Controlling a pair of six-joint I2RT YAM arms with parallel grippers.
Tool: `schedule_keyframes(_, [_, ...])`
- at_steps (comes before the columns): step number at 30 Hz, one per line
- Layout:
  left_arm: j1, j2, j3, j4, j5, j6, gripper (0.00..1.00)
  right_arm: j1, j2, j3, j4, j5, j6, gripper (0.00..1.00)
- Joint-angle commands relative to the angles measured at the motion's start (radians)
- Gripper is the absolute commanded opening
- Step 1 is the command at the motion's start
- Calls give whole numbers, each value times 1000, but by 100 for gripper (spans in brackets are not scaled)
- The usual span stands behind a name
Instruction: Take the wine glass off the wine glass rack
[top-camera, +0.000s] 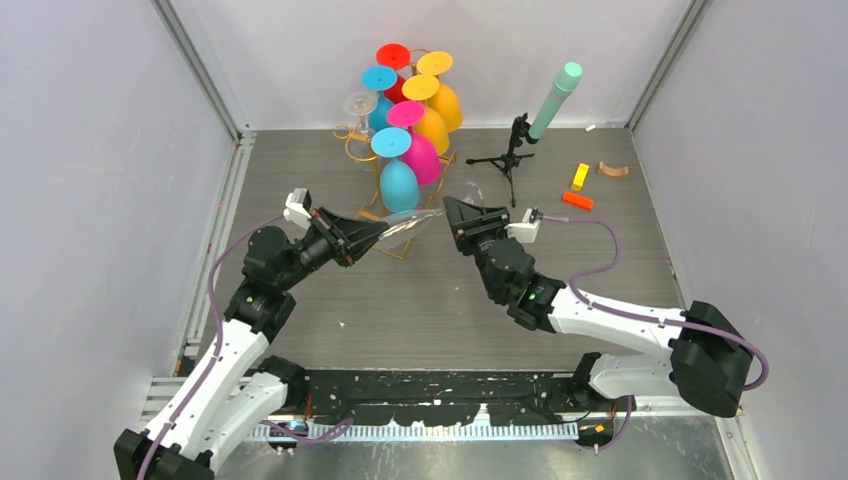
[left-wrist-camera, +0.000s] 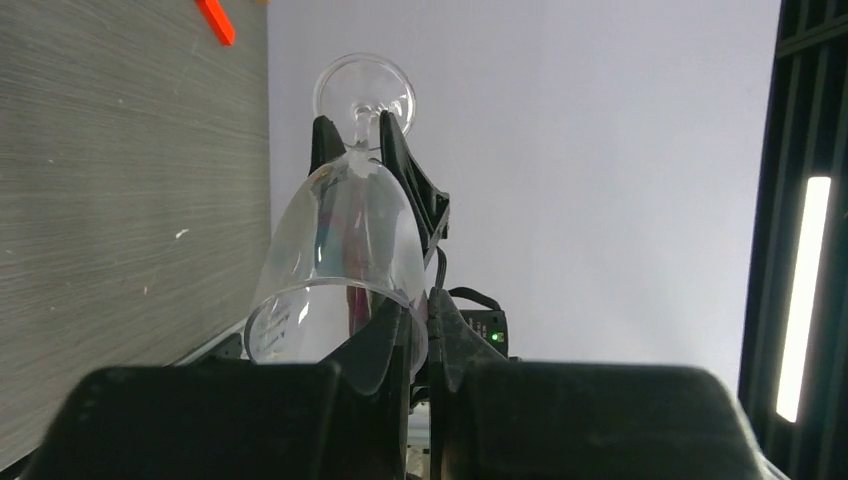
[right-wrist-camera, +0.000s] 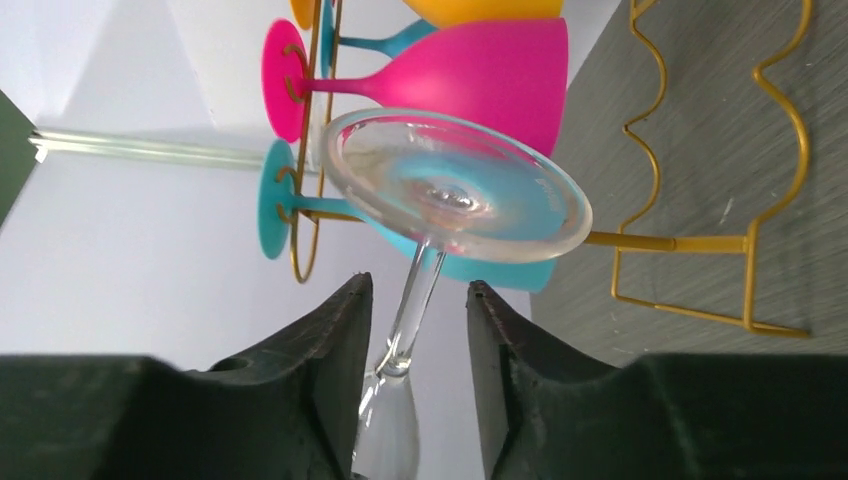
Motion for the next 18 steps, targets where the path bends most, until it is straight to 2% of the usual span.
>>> schedule_keyframes(1, [-5, -26, 71, -50, -27, 119, 0, 7, -51, -12, 3, -22, -34, 50])
schedule_keyframes(4, [-3, -11, 153, -236, -36, 244, 0, 7, -83, 21, -124, -54, -79, 65])
schedule_keyframes(6, [-3, 5, 207, -353, -43, 322, 0, 7, -104, 36, -196, -79, -97, 70])
schedule_keyframes(10, [-2, 60, 322, -557, -52, 488, 0, 7, -153, 3, -265, -123, -111, 75])
schedule_keyframes(13, [-2, 125, 450, -792, -71, 664, 0, 7, -210, -19, -344, -137, -158, 77])
schedule_keyframes(18, [-2, 247, 675, -1196, -285, 997, 0, 7, -314, -10, -555, -77, -228, 78])
